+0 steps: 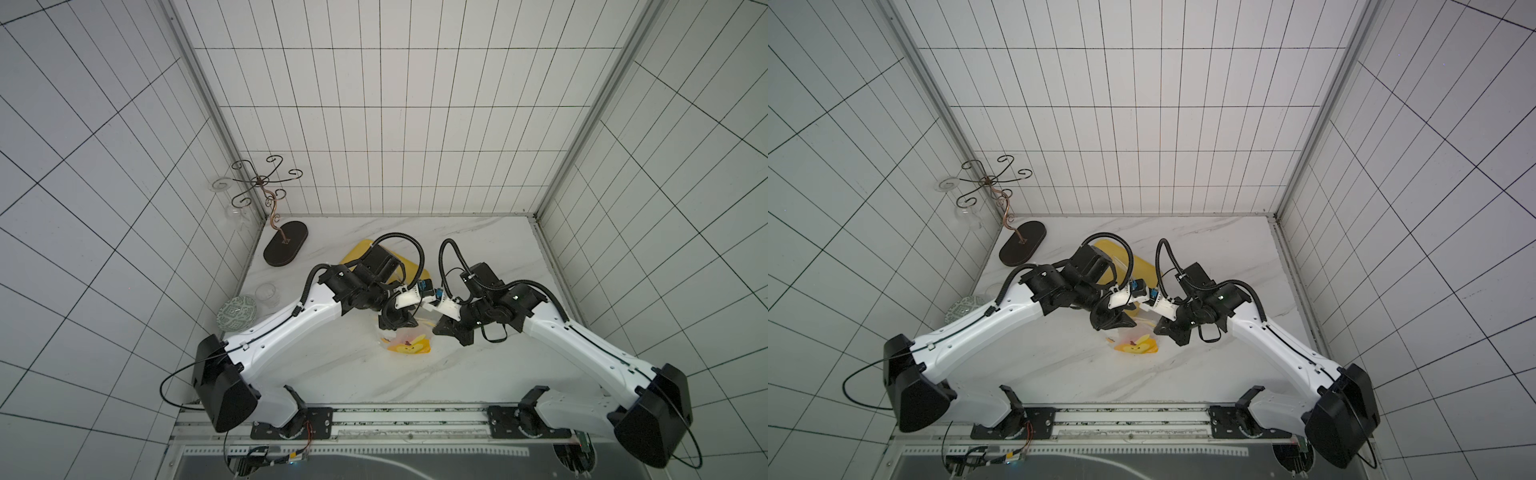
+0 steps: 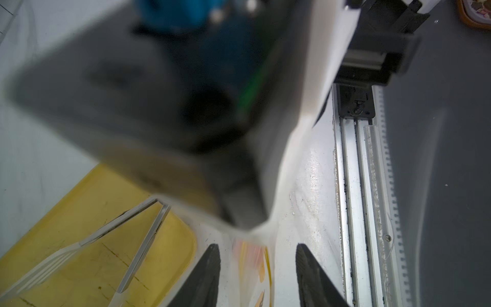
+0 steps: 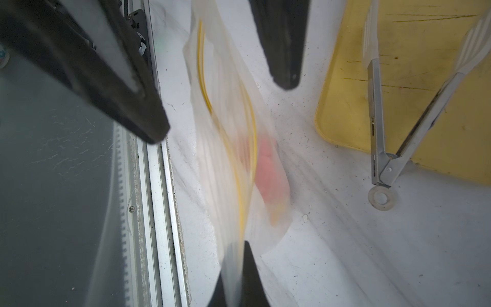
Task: Put the cookies into a resealable bag to prevent moisture
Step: Close the ziploc bag at the center of the board.
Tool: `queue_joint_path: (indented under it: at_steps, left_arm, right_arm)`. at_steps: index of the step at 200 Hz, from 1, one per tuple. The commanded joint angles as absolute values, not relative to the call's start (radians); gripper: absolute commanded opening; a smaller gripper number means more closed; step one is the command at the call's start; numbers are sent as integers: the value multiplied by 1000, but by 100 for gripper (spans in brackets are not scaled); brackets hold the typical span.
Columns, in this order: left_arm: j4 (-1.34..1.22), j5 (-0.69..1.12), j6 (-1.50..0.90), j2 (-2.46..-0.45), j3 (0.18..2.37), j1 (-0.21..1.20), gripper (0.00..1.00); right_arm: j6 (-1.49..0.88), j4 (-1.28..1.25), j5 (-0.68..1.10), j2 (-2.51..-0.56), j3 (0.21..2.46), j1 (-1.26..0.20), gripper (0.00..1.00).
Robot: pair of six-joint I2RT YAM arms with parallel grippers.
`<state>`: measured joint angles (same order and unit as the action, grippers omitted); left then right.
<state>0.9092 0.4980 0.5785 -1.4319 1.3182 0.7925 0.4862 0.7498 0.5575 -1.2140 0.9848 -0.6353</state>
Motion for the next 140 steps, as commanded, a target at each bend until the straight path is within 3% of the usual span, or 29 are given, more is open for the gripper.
queue_joint_path:
  at_steps: [1,79,98,140]
  left_arm:
    - [887,521,588,-1447,1310,798,45]
    - [959,450,662,-1470,1326,821,36]
    - [997,413,675,-1457,1335,804,36]
    - [904,521,701,-1456,1312,784,39]
  right_arm:
    - [481,775,613,-1218,1076,-608,0]
    - [469,770,759,-1209,1060,-536,0]
    - [473,771,798,-1207,1044,-512,0]
    - [497,763,837,-1207,1019,-508,0]
